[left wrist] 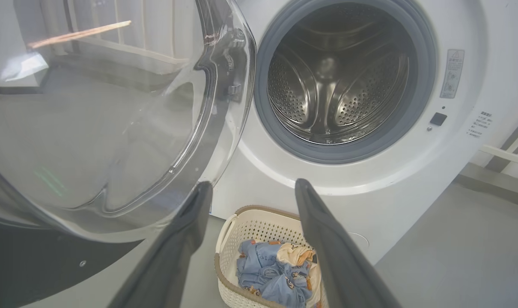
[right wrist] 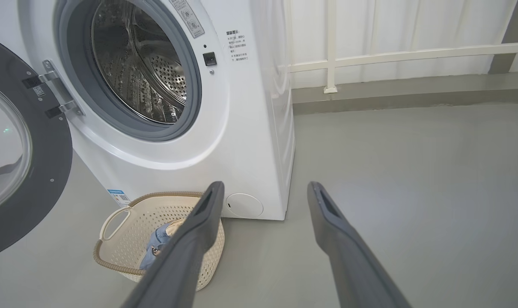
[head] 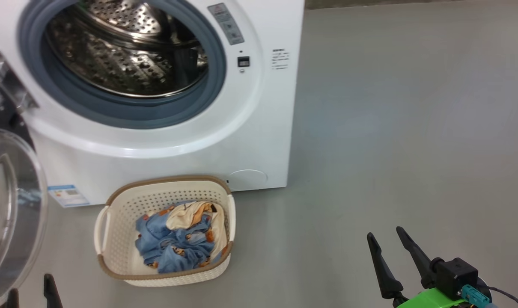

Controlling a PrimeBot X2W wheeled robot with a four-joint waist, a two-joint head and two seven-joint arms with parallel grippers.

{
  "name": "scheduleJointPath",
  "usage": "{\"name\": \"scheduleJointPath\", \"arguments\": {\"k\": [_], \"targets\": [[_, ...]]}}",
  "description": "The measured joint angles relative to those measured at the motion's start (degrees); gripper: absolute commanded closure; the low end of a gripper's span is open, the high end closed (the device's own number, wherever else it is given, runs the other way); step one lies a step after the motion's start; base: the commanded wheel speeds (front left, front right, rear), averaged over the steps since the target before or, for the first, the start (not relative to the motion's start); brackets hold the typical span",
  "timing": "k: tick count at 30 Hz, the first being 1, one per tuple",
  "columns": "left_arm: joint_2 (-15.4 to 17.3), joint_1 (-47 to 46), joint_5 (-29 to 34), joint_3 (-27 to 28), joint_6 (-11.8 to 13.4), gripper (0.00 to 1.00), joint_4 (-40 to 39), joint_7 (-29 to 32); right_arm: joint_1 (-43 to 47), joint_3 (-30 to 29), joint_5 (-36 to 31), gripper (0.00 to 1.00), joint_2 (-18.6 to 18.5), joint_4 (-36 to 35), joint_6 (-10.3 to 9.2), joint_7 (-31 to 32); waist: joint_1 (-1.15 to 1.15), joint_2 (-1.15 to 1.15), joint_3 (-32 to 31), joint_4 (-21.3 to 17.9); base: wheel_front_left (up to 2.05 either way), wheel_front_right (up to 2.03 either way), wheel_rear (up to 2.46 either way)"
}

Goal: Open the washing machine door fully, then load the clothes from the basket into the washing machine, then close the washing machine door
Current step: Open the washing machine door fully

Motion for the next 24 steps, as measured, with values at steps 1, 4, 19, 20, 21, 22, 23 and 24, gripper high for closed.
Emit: {"name": "scheduleJointPath", "arguments": {"k": [1, 4, 19, 20, 21, 22, 23, 24], "targets": [[0.0, 0.3, 0.01, 0.08, -0.32, 0.0, 0.44, -0.01, 0.0, 0.0, 0.0, 0.0, 0.0, -0.25, 0.0, 0.0, 0.0, 0.0, 0.0, -0.55, 0.0, 0.0, 0.0], [0.0, 0.97, 0.6, 0.23, -1.09, 0.0, 1.63, -0.01, 0.02, -0.07, -0.05, 0.0, -0.01, -0.66, 0.0, 0.0, 0.0, 0.0, -0.08, -2.11, 0.0, 0.0, 0.0], [-0.2, 3.73, 4.19, 1.76, -2.68, 0.0, 4.69, -0.01, 0.44, -0.19, -0.52, 0.0, -0.01, -1.21, 0.0, 0.0, 0.0, 0.0, -2.85, -4.34, 0.0, 0.0, 0.0], [-0.25, 3.93, 4.42, 1.87, -2.68, 0.0, 5.16, 0.0, 0.45, -0.19, -0.58, 0.0, -0.01, -1.2, 0.0, 0.0, 0.0, 0.0, -3.01, -4.25, 0.0, 0.0, 0.0], [-0.29, 3.97, 4.55, 1.96, -2.68, 0.0, 5.47, 0.0, 0.46, -0.19, -0.63, 0.0, -0.01, -1.2, 0.0, 0.0, 0.0, 0.0, -3.16, -4.15, 0.0, 0.0, 0.0], [-0.29, 3.97, 4.55, 2.0, -2.68, 0.0, 5.59, 0.0, 0.47, -0.2, -0.81, 0.0, -0.01, -1.21, 0.0, 0.0, 0.0, 0.0, -3.26, -4.03, 0.0, 0.0, 0.0], [-0.29, 3.97, 4.66, 2.1, -2.68, 0.0, 5.68, -0.01, 0.5, -0.2, -0.98, 0.0, -0.01, -1.21, 0.0, 0.0, 0.0, 0.0, -3.34, -3.9, 0.0, 0.0, 0.0], [-0.29, 3.97, 4.76, 2.15, -2.67, 0.0, 5.75, 0.0, 0.56, -0.2, -0.98, 0.0, -0.01, -1.21, 0.0, 0.0, 0.0, 0.0, -3.41, -3.78, 0.0, 0.0, 0.0]]}}
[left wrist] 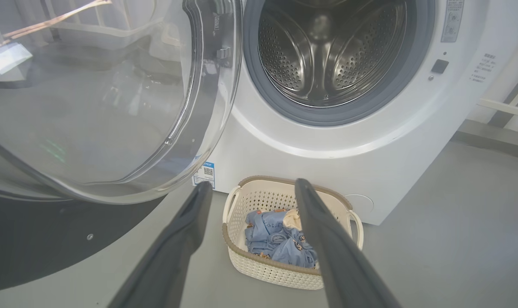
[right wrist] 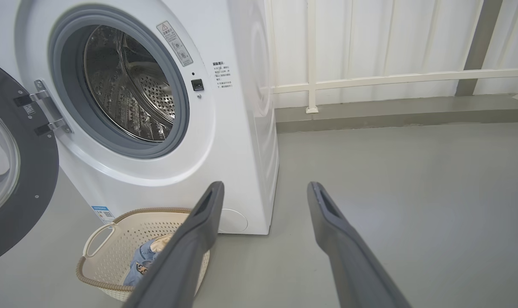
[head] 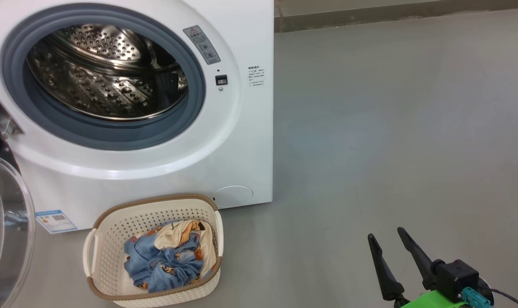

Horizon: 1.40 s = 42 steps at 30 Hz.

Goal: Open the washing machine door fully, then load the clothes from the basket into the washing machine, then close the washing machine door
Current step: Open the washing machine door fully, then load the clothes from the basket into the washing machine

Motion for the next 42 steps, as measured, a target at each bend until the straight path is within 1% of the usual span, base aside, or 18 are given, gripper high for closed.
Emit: {"name": "scheduleJointPath", "arguments": {"k": [17, 28, 34, 38, 42], "targets": [[0.0, -0.14, -0.25, -0.75, 0.26, 0.0, 1.16, 0.0, 0.88, 0.14, 0.07, 0.0, 0.0, 0.14, 0.0, 0.0, 0.0, 0.0, -0.09, 2.14, 0.0, 0.0, 0.0], [-0.01, -0.16, -0.46, -1.37, 0.23, 0.0, 2.27, 0.0, 0.87, 0.24, 0.12, 0.0, 0.01, 0.35, 0.0, 0.0, 0.0, 0.0, 0.51, 2.43, 0.11, -0.11, 0.0], [-0.01, -0.18, -0.48, -1.08, 0.16, 0.0, 2.49, 0.0, 0.87, 0.36, 0.58, 0.0, 0.0, 0.4, 0.0, 0.0, 0.0, 0.0, 0.85, 2.27, 0.91, -0.95, 0.04], [-0.02, -0.23, -0.46, -0.77, 0.0, 0.0, 2.49, 0.0, 0.87, 0.35, 0.58, 0.0, 0.0, 0.4, 0.0, 0.0, 0.0, 0.0, 1.08, 2.21, 1.55, -1.67, 0.12], [0.0, -0.92, 0.88, 0.07, 0.33, 0.0, 2.44, 0.0, 0.87, 0.35, 0.59, 0.0, 0.02, 0.4, 0.0, 0.0, 0.01, 0.0, 1.39, 2.28, 1.78, -1.92, 0.14]]}}
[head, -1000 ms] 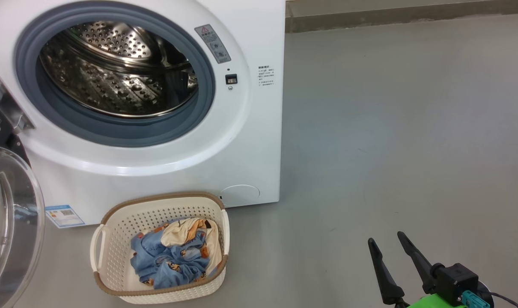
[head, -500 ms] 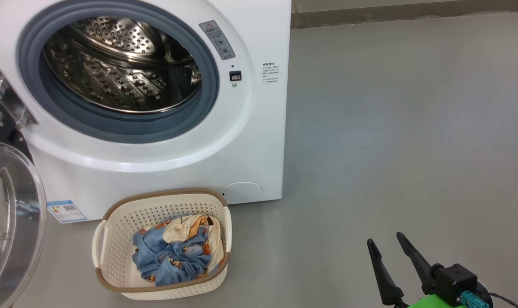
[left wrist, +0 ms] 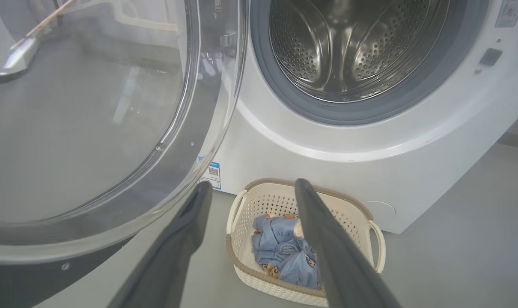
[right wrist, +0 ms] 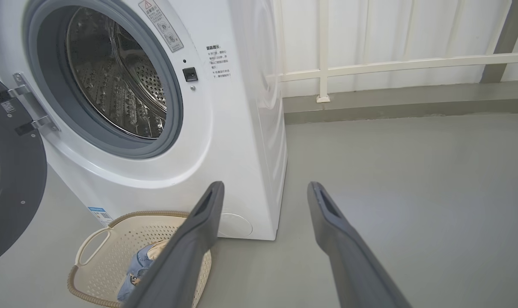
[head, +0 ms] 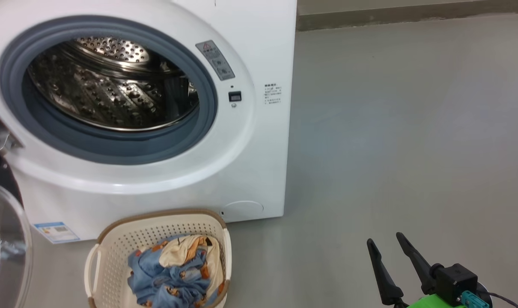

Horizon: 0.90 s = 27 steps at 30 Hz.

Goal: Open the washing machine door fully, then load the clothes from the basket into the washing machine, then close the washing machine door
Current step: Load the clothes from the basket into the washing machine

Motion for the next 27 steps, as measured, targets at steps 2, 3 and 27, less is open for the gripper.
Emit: {"name": "scheduleJointPath", "arguments": {"k": [2, 3, 27], "targets": [[-0.03, -0.35, 0.04, -0.03, 0.0, 0.0, 0.0, 0.0, -0.01, 0.0, 0.0, 0.0, -0.01, 0.0, 0.0, 0.0, 0.0, 0.0, 0.09, 0.02, 1.48, -1.48, 0.0], [-0.03, -0.63, 0.18, -0.03, -0.01, 0.0, -0.04, 0.0, -0.03, 0.0, 0.0, 0.0, 0.0, 0.0, 0.0, 0.0, 0.0, 0.0, 0.19, 0.03, 1.27, -1.27, 0.0], [-0.03, -2.38, 1.01, -1.64, -0.16, 0.0, 0.11, 0.0, -0.62, 0.24, 0.09, 0.0, -0.01, 0.24, 0.0, 0.0, -0.01, 0.0, 2.63, 0.29, 0.22, -0.22, 0.0]]}}
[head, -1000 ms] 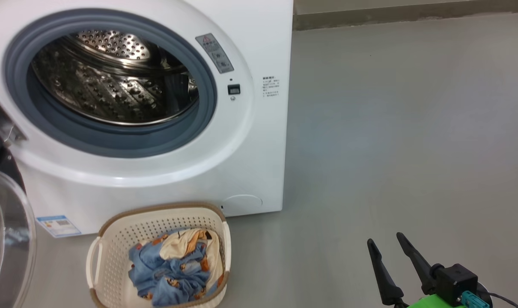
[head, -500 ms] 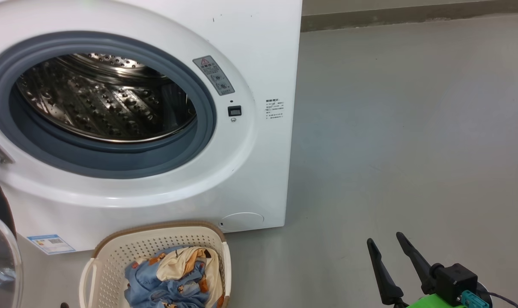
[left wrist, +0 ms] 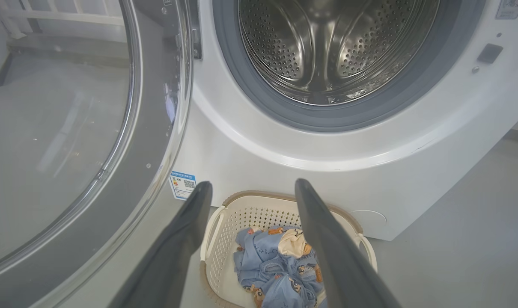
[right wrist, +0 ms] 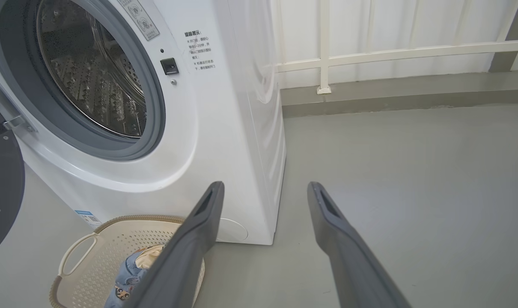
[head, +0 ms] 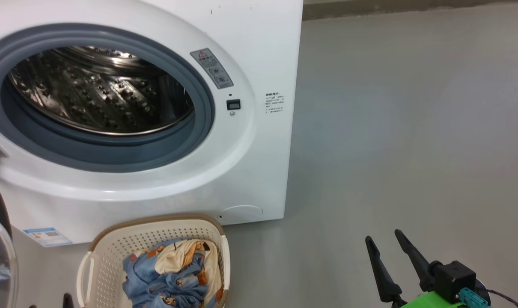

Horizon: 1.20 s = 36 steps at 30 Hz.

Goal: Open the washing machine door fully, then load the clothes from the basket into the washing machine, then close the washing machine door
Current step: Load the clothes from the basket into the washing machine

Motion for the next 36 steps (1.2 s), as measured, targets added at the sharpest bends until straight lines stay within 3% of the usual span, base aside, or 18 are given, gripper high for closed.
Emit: {"name": "scheduleJointPath", "arguments": {"k": [11, 17, 29, 36], "targets": [[-0.03, -8.48, 0.41, -4.79, -0.42, 0.0, 4.3, -0.01, -4.02, 1.3, -0.19, 0.0, -0.04, -0.1, 0.0, 0.0, 0.0, 0.0, 6.01, 0.57, 0.0, 0.0, 0.0], [0.92, -16.22, 1.48, -10.56, -0.43, 0.0, 9.96, -0.01, -8.16, 1.87, -0.79, 0.0, -0.13, -0.47, 0.0, 0.0, 0.01, 0.0, 11.71, 1.03, 0.0, 0.0, 0.0], [4.56, -37.37, -2.63, -24.18, -0.43, 0.0, 32.81, -0.01, -15.97, 0.65, -3.89, 0.0, -0.86, -2.05, 0.0, 0.0, 0.01, 0.0, 24.46, 2.82, 0.0, 0.0, 0.0], [5.45, -47.24, -6.16, -29.11, -0.43, 0.0, 44.1, 0.0, -18.38, -0.22, -4.8, 0.0, -1.54, -2.76, 0.0, 0.0, 0.01, 0.0, 30.81, 3.98, 0.0, 0.0, 0.0]]}}
